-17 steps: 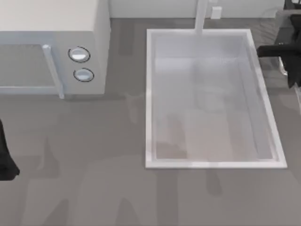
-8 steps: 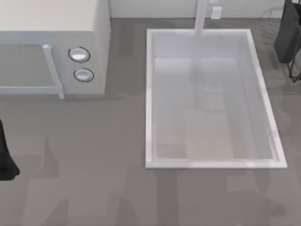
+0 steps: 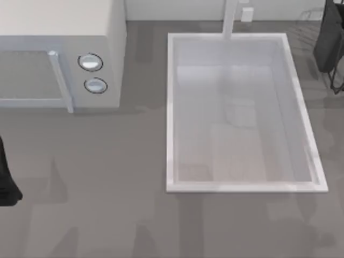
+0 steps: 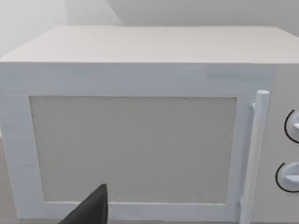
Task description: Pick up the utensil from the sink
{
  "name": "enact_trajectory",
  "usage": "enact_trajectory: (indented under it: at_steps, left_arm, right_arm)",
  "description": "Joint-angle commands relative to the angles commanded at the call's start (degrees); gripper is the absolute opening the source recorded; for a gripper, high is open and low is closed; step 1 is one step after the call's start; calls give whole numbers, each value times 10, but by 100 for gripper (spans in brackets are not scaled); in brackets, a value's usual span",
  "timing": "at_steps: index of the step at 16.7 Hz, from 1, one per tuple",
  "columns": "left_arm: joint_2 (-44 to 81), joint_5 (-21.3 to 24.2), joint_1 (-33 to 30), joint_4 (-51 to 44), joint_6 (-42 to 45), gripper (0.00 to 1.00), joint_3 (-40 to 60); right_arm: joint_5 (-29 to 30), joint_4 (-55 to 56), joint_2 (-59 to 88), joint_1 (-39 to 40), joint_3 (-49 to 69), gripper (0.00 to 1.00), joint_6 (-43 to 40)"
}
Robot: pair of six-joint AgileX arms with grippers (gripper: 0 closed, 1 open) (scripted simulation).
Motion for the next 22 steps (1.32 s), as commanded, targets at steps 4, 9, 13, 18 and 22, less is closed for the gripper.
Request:
enact_trajectory:
  at_steps: [4, 9, 13, 18, 22]
  left_arm:
    - [0, 0, 0, 0, 0, 100, 0]
    - [0, 0, 0, 0, 0, 100, 0]
    - [0, 0, 0, 0, 0, 100, 0]
    - [0, 0, 0, 0, 0, 100, 0]
    - [0, 0, 0, 0, 0, 100, 0]
  right_arm:
    - [0, 111, 18, 0, -84, 0, 1]
    - [0, 232, 41, 1, -184, 0, 3]
    - [0, 239, 43, 1, -191, 0, 3]
    - [0, 239, 43, 1, -191, 30, 3]
    - [0, 239, 43, 1, -191, 60, 3]
